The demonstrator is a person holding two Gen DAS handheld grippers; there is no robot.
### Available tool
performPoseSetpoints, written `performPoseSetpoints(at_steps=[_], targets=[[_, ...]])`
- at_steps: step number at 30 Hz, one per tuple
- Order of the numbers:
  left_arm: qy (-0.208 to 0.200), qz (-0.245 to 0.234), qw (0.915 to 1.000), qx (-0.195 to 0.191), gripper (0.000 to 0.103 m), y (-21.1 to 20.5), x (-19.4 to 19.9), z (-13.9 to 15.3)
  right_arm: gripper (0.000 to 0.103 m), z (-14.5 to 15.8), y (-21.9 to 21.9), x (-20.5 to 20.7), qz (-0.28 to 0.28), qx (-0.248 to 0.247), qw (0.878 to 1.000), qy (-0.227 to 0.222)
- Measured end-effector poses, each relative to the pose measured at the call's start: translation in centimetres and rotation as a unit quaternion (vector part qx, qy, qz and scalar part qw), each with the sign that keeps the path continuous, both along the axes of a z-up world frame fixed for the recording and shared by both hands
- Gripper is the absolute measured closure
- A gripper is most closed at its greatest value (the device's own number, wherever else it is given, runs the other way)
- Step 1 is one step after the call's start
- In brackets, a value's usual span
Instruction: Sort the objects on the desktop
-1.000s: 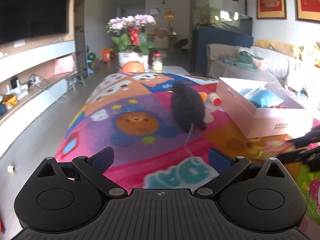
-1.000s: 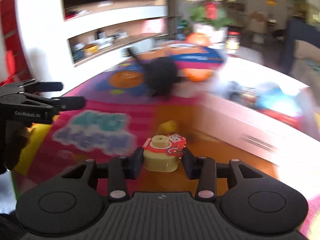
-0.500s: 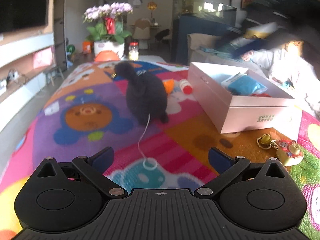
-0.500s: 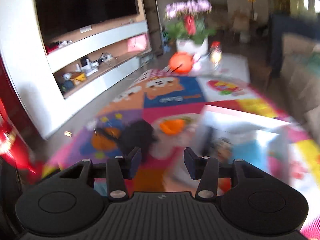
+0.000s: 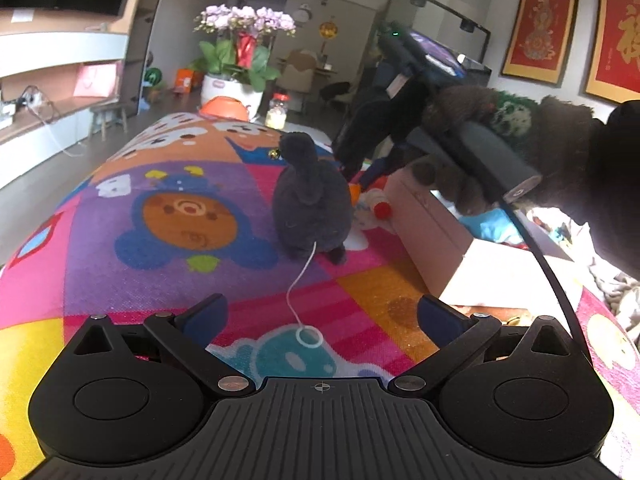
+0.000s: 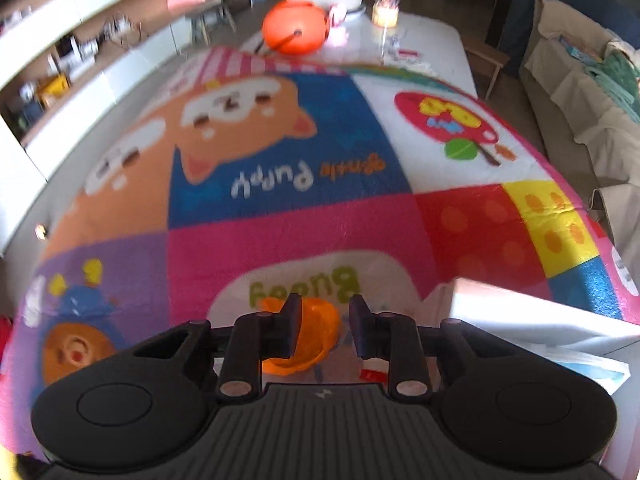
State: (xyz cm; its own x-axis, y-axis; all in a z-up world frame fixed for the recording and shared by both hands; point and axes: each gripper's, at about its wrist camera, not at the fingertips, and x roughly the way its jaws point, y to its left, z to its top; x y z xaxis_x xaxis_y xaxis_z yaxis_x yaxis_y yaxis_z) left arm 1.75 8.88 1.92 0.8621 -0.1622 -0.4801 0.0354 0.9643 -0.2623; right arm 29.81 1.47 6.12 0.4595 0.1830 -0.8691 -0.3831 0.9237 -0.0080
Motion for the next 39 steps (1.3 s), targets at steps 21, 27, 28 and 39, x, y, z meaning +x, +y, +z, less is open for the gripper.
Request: performPoseSetpoints(at_steps=[21, 27, 28, 39], targets=[[-0.006, -0.123, 0.9912, 0.047, 0.000, -4.0, -2.7, 0.3, 0.093, 6.3, -9.4, -20.2, 0.140, 0.078, 0.987, -0.009], [0.017, -0.143, 0.9865, 0.079, 0.000, -6.2, -3.2, 0.0, 0.055, 6.2, -13.7, -23.2, 0.089, 0.113, 0.987, -0.074], [0.020, -0.142, 0.9862, 0.083, 0.000, -6.5, -3.2, 0.0, 0.049, 6.1, -14.7, -23.6, 0.077, 0.117, 0.986, -0.085], [0.057, -0.107, 0.9857, 0.117, 0.000, -8.9, -0.2, 0.2, 0.012, -0.9, -23.2, -29.5, -0.054, 0.105, 0.981, -0.151]])
